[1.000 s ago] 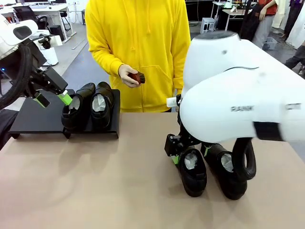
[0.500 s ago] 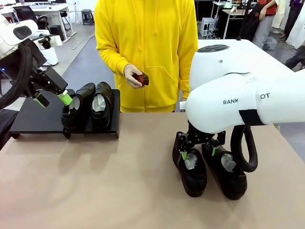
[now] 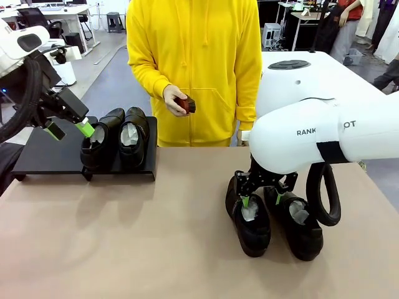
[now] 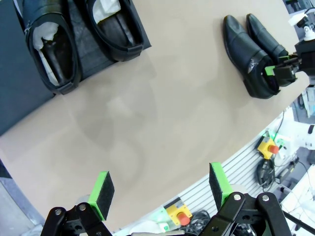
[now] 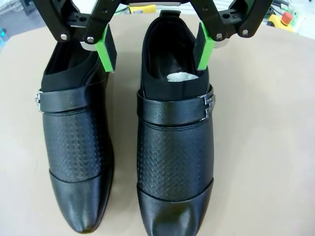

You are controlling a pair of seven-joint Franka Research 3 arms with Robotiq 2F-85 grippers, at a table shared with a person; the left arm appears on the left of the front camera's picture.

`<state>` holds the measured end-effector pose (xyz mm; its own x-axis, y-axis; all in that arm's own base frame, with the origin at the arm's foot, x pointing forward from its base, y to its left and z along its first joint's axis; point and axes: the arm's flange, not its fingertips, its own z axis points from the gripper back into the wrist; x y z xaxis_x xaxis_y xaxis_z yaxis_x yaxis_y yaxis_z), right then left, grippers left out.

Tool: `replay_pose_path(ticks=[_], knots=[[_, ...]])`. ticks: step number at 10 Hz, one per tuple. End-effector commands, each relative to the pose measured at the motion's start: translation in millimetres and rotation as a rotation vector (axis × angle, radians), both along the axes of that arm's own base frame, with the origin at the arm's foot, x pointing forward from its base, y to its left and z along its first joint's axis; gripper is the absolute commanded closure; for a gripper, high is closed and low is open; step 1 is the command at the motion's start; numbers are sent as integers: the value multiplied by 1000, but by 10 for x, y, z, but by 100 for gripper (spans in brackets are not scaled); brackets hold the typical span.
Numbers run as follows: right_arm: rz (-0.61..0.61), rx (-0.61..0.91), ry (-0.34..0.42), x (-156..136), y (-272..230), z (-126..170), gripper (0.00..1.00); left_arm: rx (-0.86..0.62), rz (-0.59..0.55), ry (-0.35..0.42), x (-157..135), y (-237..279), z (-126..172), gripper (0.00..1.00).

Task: Organize the shoes by placing them on the stand.
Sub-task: Pick up one Shoe and place it in the middle of the table.

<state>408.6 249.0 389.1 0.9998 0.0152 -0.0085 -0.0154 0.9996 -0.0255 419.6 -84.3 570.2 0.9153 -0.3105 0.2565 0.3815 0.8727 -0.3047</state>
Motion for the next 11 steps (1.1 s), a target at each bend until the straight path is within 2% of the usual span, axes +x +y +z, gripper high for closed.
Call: replay_pose_path(ticks=[1,9,10,11], knots=[[-44,10,3,-24,1,-74,17,9,11,3,5,1,23,0],[-44,74,68,99,-84,-552,17,9,11,3,5,1,23,0],[-41,62,64,103,-89,-588,19,9,11,3,5,1,23,0],[-42,53,63,117,-95,-614,31,9,11,3,5,1,23,0]])
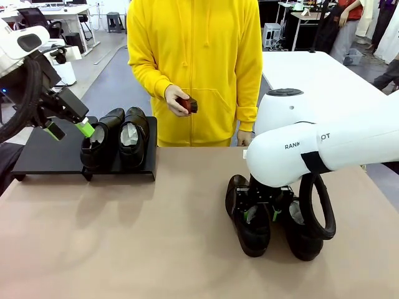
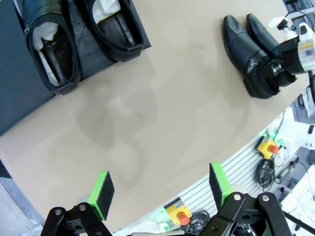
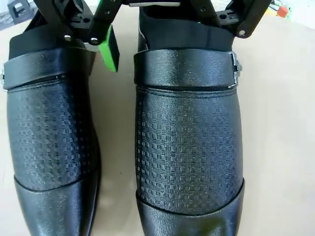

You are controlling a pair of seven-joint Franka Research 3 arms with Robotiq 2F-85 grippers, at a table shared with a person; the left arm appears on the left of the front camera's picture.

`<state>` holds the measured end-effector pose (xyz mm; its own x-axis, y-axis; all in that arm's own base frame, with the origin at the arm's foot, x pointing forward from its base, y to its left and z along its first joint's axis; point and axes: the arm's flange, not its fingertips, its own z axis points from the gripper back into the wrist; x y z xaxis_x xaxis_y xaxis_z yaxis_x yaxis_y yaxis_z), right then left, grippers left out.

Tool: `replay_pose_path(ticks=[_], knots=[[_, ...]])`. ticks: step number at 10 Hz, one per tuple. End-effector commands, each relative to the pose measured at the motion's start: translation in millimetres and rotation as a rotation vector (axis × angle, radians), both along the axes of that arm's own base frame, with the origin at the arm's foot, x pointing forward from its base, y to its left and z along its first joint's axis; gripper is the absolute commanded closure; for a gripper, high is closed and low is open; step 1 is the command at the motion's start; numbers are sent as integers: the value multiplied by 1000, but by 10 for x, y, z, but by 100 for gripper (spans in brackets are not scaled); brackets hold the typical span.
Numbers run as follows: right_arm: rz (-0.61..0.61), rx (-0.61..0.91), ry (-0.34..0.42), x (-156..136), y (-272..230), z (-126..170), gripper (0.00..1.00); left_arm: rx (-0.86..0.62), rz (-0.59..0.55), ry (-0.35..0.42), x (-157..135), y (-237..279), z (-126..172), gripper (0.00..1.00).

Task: Organize the shoes by placing them on the stand.
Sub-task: Pick up one Shoe and place it in the middle of the table.

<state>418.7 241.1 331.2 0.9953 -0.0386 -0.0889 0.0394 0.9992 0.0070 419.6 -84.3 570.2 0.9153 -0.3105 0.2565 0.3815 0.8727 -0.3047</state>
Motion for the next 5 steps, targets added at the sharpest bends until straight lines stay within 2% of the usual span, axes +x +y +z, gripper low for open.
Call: replay_pose_path(ticks=[1,3,4,5], knots=[[17,12,-19,16,-13,-53,51,9,11,3,5,0,23,0],[24,12,-15,8,-19,-47,90,9,11,3,5,0,23,0],[28,13,-11,2,-24,-44,100,9,11,3,5,0,23,0],[32,11,-10,-6,-29,-39,100,9,11,3,5,0,23,0]])
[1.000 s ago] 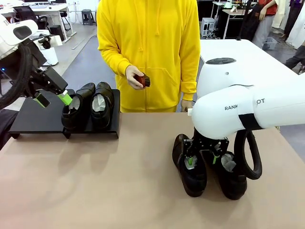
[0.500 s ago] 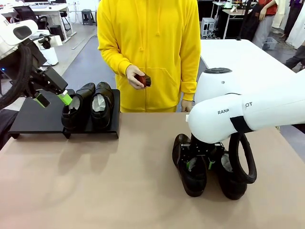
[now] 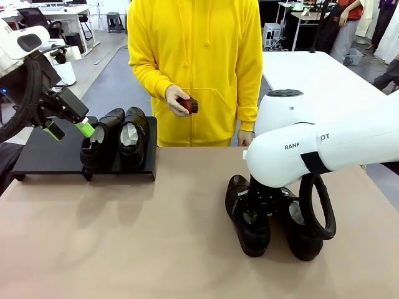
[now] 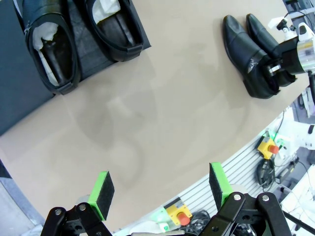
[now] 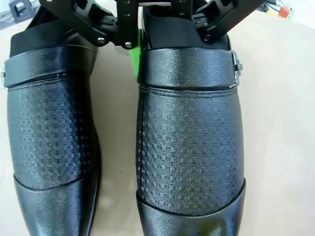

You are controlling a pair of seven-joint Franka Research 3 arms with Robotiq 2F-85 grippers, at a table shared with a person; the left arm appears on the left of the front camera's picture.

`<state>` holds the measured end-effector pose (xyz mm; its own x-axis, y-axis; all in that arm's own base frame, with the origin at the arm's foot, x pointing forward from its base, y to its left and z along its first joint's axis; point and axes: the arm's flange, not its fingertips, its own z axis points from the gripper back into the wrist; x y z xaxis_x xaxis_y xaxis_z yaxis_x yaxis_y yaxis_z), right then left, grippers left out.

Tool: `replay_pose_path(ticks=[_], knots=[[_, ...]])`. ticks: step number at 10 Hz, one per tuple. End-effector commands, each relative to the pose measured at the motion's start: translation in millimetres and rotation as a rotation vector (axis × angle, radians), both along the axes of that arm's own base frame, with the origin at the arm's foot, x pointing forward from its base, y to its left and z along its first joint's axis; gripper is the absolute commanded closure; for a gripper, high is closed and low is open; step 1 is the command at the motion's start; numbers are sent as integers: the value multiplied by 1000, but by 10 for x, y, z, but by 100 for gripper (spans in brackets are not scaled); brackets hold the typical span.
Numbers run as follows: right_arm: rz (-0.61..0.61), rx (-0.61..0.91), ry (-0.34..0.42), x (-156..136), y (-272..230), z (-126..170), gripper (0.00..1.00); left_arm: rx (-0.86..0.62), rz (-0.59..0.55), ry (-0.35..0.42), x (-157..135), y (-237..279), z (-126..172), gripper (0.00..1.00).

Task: Organize the shoes by placing them on the stand.
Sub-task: Pick up one Shoe and place it in the middle of the table.

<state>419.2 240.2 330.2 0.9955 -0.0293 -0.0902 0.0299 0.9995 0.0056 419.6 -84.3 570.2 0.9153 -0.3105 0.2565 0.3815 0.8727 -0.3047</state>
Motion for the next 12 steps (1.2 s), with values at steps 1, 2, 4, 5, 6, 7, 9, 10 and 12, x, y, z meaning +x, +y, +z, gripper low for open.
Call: replay_pose_path(ticks=[1,2,4,5,6,7,9,10,12], knots=[[28,14,-11,-24,-23,-16,100,9,11,3,5,0,23,0],[33,10,-12,-43,-25,4,100,9,11,3,5,0,23,0],[49,14,-5,-90,-31,60,100,9,11,3,5,0,23,0],[58,39,2,-183,2,202,100,9,11,3,5,0,23,0],[34,69,-33,-327,71,469,100,9,11,3,5,0,23,0],[28,122,-86,-510,201,775,100,9,11,3,5,0,23,0],[106,184,-182,-870,721,1168,100,9,11,3,5,0,23,0],[150,184,-172,-902,1020,1181,100,9,11,3,5,0,23,0],[215,136,-96,-783,1609,952,100,9,11,3,5,0,23,0]])
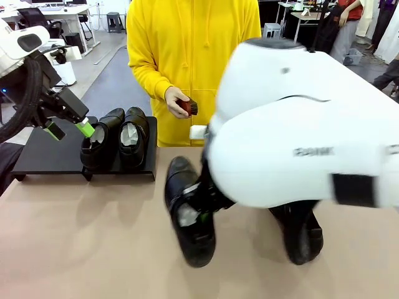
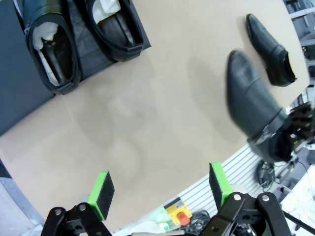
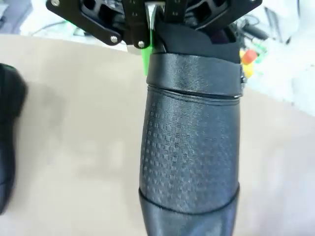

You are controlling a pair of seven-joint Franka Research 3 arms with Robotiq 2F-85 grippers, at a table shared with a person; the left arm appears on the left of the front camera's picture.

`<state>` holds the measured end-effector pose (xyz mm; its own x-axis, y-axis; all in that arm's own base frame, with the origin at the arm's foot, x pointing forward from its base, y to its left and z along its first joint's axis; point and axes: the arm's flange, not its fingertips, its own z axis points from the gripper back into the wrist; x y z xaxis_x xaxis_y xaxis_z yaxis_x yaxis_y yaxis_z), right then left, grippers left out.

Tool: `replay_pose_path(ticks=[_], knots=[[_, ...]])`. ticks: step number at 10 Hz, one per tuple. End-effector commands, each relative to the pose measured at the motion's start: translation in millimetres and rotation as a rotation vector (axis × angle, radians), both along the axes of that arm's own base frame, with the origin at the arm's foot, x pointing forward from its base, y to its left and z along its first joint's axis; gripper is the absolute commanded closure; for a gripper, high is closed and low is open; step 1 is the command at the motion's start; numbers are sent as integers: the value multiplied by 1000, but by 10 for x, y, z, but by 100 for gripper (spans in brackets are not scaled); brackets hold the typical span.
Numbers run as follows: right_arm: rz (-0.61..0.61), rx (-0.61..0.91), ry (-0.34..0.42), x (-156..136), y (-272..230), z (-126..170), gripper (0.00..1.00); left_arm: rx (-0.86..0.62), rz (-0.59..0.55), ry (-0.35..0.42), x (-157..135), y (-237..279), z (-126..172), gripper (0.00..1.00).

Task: Organize the shoes by placing them on the stand.
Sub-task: Pick up one Shoe and place it in the middle of the table.

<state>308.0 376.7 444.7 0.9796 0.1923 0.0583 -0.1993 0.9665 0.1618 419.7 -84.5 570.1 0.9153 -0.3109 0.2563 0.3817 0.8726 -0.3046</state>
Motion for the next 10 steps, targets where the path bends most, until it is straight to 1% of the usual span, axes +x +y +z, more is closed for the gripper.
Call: replay_pose_path(ticks=[1,3,6,7,10], knots=[[-12,-51,73,417,455,-353,100,9,11,3,3,3,23,0],[-21,-30,101,506,647,-562,100,9,11,3,3,3,23,0],[-55,-6,183,580,772,-800,100,9,11,3,3,3,23,0],[-77,-3,211,597,769,-826,89,9,11,3,3,3,23,0],[-88,-11,238,580,791,-870,46,9,11,3,3,3,23,0]])
